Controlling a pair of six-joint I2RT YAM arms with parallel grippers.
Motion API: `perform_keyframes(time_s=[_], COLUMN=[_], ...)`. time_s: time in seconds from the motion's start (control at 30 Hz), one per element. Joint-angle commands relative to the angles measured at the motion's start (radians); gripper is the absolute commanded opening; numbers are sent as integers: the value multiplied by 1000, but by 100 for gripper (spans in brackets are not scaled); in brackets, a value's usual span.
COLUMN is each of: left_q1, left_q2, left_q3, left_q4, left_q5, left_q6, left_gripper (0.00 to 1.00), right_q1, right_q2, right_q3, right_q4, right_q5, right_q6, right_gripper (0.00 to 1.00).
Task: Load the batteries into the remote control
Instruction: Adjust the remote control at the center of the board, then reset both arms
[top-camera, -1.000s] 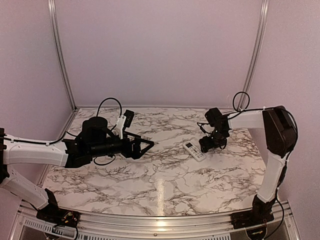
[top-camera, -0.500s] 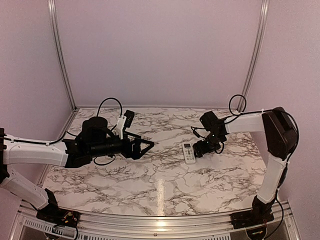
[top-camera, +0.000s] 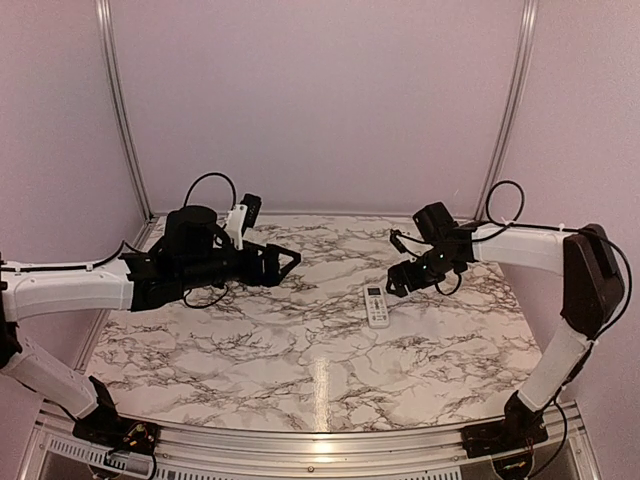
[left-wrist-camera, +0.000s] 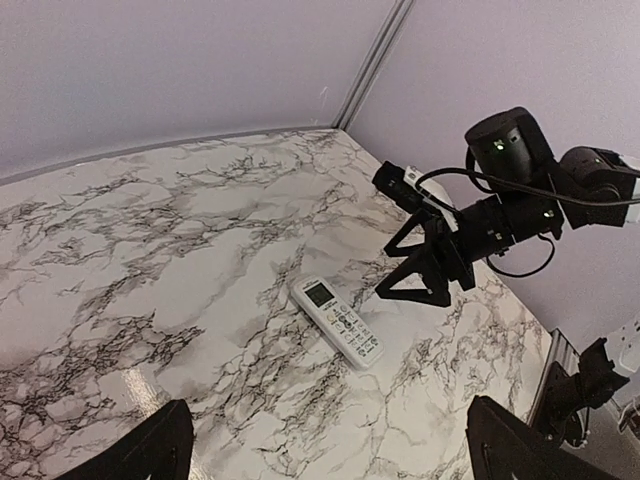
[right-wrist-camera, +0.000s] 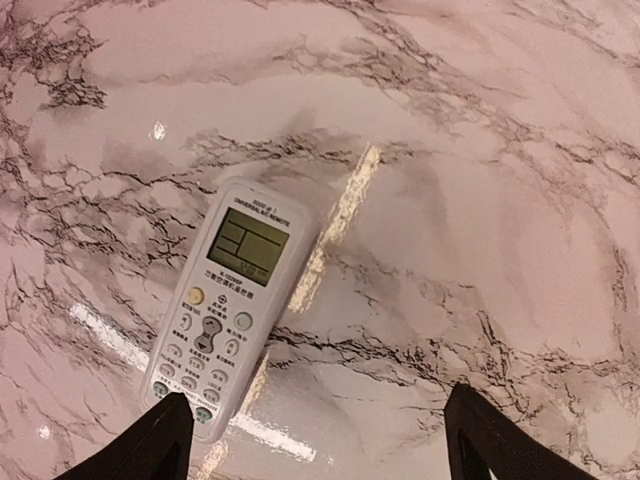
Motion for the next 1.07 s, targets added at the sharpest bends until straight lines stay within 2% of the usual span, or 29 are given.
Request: perform_keyframes(time_s=[0.0,0.07,0.13,0.37,0.5,0.63,0.8,1.03], left_q1=[87,114,136,190,199,199,199,199], left_q2=[25,23,20,14,34,48,54,37], left_q3=[110,145,172,169,113,27,-58,-98], left_q4=[-194,-274,-326,-394,-390,-335,-256,-194], left_q5=[-66,-157,-243,-495,-491,-457,-417,-401], left_q6=[23,65,100,100,66,22,-21,-25], left_gripper=[99,99,99,99,99,99,99,99], right_q1=[2,-2,-6,-7,-4,9,24,26], right_q2=[-101,-131,-158,-209,-206,-201,-201,-213], right_q3=[16,18,10,-99,-202,-302,-396,-422], right_q4=[92,131,182,431,602,714,802,846], right_q5=[-81,-107,-134,-273,-340,-344,-328,-324], right_q6=[1,2,12,66,109,135,163,176], right_gripper=[86,88,98,99,99,99,99,99])
